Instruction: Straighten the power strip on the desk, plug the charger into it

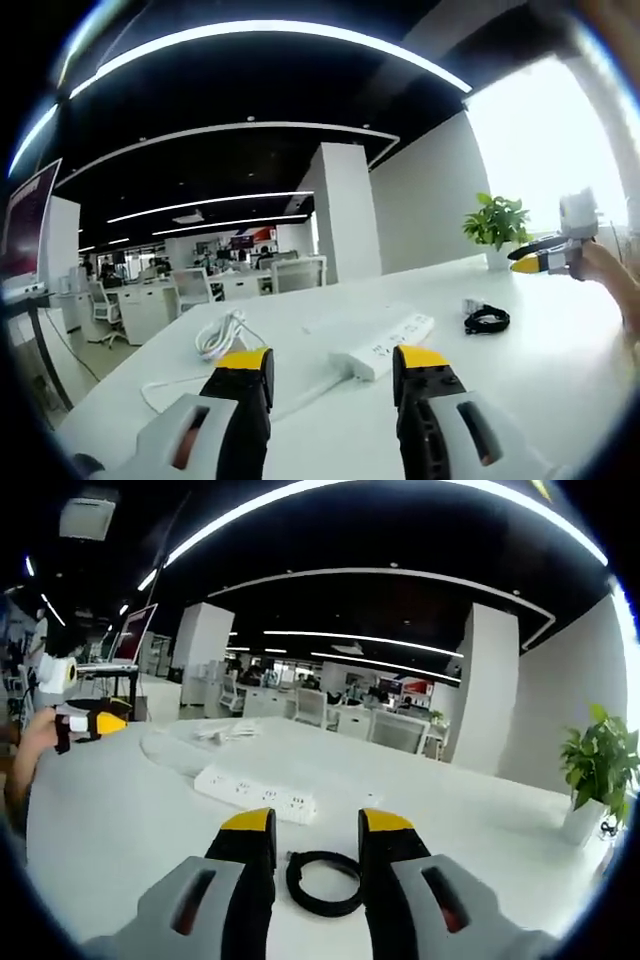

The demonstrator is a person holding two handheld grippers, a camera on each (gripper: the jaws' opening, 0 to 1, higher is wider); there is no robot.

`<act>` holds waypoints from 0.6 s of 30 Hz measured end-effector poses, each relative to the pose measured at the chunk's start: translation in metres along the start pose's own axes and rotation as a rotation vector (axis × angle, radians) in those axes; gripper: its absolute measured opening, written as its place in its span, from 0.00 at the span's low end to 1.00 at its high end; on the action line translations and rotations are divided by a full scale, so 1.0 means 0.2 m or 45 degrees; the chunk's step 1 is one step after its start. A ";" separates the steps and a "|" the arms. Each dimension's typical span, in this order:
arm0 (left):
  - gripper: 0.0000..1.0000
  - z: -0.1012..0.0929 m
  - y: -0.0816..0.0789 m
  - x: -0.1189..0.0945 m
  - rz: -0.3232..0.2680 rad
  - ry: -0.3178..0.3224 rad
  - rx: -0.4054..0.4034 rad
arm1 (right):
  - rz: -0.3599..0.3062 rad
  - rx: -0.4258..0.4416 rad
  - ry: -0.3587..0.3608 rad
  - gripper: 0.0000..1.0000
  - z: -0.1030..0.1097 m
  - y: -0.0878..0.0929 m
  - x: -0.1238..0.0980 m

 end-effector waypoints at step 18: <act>0.46 -0.01 -0.01 0.08 0.049 0.116 0.017 | 0.051 -0.076 -0.102 0.31 -0.04 0.02 0.12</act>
Point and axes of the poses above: the point that each gripper's makers call its tool centre point, and the gripper's own axes: x roughly forward along the fingers, z roughly to its left, y roughly out of its underside, the point moved 8 cm from there along -x, roughly backward along the fingers, and after that the axes turned 8 degrees about z, right-handed, at the moved point
